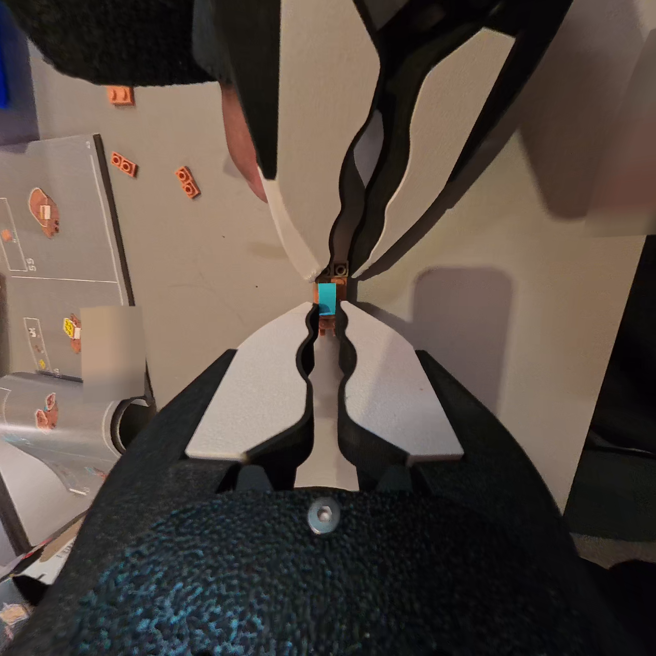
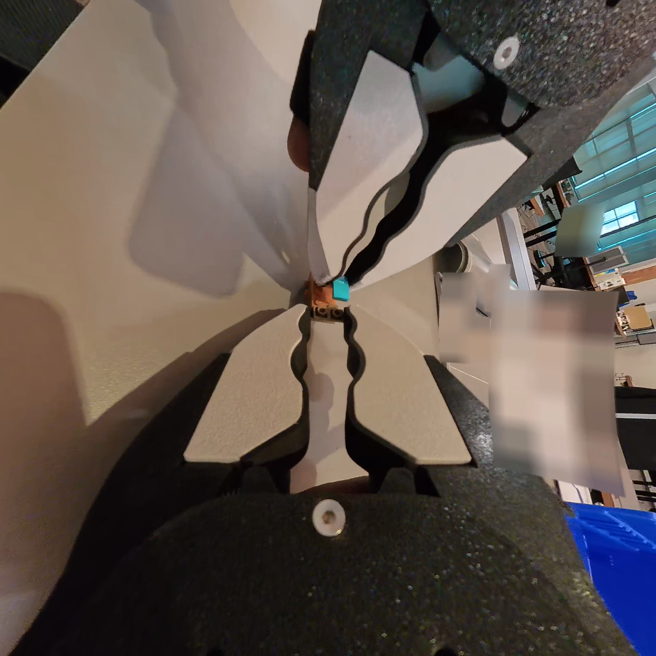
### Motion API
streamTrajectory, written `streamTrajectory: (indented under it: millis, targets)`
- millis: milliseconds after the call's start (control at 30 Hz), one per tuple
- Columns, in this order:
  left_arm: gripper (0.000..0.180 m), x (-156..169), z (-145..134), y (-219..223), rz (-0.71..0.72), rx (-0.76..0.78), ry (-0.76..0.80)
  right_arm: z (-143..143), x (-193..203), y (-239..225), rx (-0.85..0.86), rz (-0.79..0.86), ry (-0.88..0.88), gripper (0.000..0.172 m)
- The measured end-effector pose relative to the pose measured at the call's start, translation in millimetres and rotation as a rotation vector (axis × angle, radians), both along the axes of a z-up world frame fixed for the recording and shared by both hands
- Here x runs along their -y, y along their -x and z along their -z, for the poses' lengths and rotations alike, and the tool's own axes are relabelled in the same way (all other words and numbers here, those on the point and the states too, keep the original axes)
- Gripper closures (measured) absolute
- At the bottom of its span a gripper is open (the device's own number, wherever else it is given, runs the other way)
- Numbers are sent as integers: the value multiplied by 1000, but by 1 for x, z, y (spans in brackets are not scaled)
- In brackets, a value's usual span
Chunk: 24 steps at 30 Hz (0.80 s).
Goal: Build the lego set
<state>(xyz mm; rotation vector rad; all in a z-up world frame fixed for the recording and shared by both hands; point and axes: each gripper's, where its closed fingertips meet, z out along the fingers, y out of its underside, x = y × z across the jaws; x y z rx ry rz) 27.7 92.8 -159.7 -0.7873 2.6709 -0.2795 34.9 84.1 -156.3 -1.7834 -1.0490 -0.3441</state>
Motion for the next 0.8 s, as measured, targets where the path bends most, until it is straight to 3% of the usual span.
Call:
streamTrajectory:
  millis: [467,800]
  targets:
    - [172,-1,0,-3,46,-99,-153,0,0,-2,-67,14,38,155]
    - [167,-1,-1,-7,50,-112,-149,1,1,-4,-88,17,61,155]
